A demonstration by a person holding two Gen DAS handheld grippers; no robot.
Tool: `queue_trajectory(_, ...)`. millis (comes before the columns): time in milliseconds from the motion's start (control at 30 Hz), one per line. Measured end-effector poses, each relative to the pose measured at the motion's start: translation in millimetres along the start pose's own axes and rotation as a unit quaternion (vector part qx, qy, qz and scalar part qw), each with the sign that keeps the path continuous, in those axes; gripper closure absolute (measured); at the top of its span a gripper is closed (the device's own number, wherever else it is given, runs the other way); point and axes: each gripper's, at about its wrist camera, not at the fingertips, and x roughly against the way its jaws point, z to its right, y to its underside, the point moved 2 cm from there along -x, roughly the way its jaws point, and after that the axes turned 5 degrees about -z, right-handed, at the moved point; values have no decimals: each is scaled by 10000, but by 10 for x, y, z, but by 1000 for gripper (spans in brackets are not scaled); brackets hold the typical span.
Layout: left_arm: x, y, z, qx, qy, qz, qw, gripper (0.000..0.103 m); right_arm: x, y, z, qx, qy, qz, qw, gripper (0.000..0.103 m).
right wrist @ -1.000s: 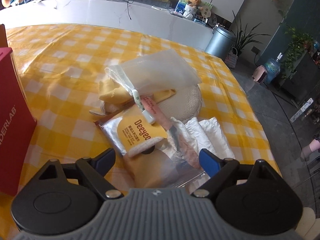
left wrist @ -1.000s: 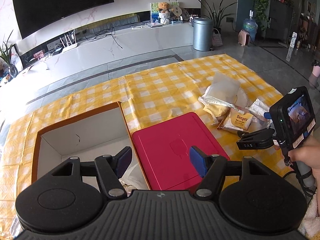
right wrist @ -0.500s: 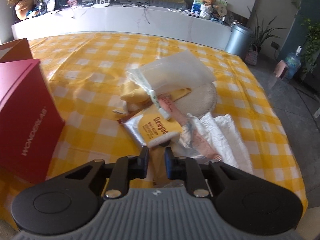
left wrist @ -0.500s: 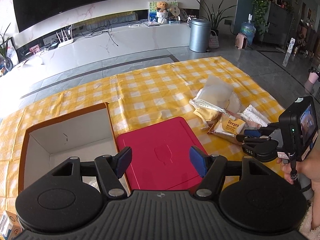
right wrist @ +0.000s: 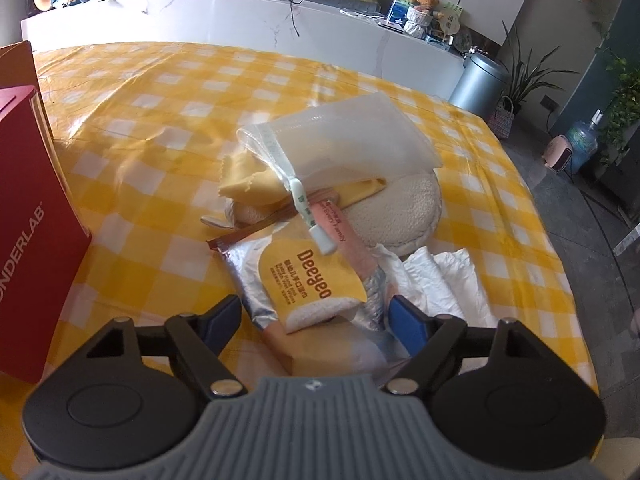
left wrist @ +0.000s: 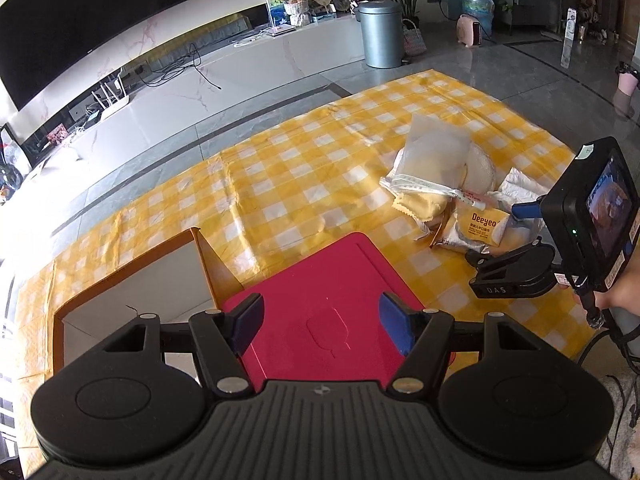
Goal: Organize soft objects
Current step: 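Move the right tool to the yellow Deeyeo packet and close on it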
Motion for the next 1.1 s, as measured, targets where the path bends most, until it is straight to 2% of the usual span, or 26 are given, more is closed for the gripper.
queue_trajectory(67,-29,-10,16,17,64,-43,10000,25,20,12,41,-175,-95,-24,9998,33)
queue_trajectory(100,-42,-8,31,13,83,-61,9999,25,59,19,75,-373,-273,-58,9989,45)
queue_trajectory(133,-52,-4,48,0,90,-78,9999,25,110,29,87,-507,-474,-87,9976,64)
queue_trajectory(167,-57,4,65,-30,99,-84,9999,25,160,43,72,-539,-694,-113,9961,76)
queue_trajectory(233,-68,12,96,-74,98,-79,9999,25,237,87,-23,-257,-786,-109,9965,81)
queue_trajectory(300,-86,3,111,-67,81,-105,9999,25,258,125,-95,-38,-744,-138,9971,80)
queue_trajectory(400,-94,0,118,-24,94,-134,9999,25,302,108,-33,-234,-761,-12,9968,75)
queue_trajectory(467,-89,-1,127,-30,122,-124,9998,25,343,89,57,-476,-730,146,9961,54)
queue_trajectory(500,-87,-1,134,-47,120,-119,9998,25,339,69,111,-601,-620,200,9961,28)
queue_trajectory(533,-88,-2,141,-69,116,-117,9998,25,307,42,163,-709,-473,176,9962,11)
queue_trajectory(600,-100,-12,166,-165,106,-146,9997,25,199,3,235,-846,-345,8,9958,12)
queue_trajectory(733,-97,-46,192,-306,13,-144,9994,25,-43,-35,282,-893,-410,-327,9946,7)
queue_trajectory(867,-59,-80,173,-360,8,-37,9993,25,-100,-83,248,-696,-707,-368,9944,6)
queue_trajectory(1000,-103,-116,168,-360,1,-30,9993,25,-43,-40,343,-982,-1039,-416,9889,28)
queue_trajectory(1100,-171,-151,192,-348,59,-117,9993,25,51,27,333,-949,-1284,-396,9864,44)
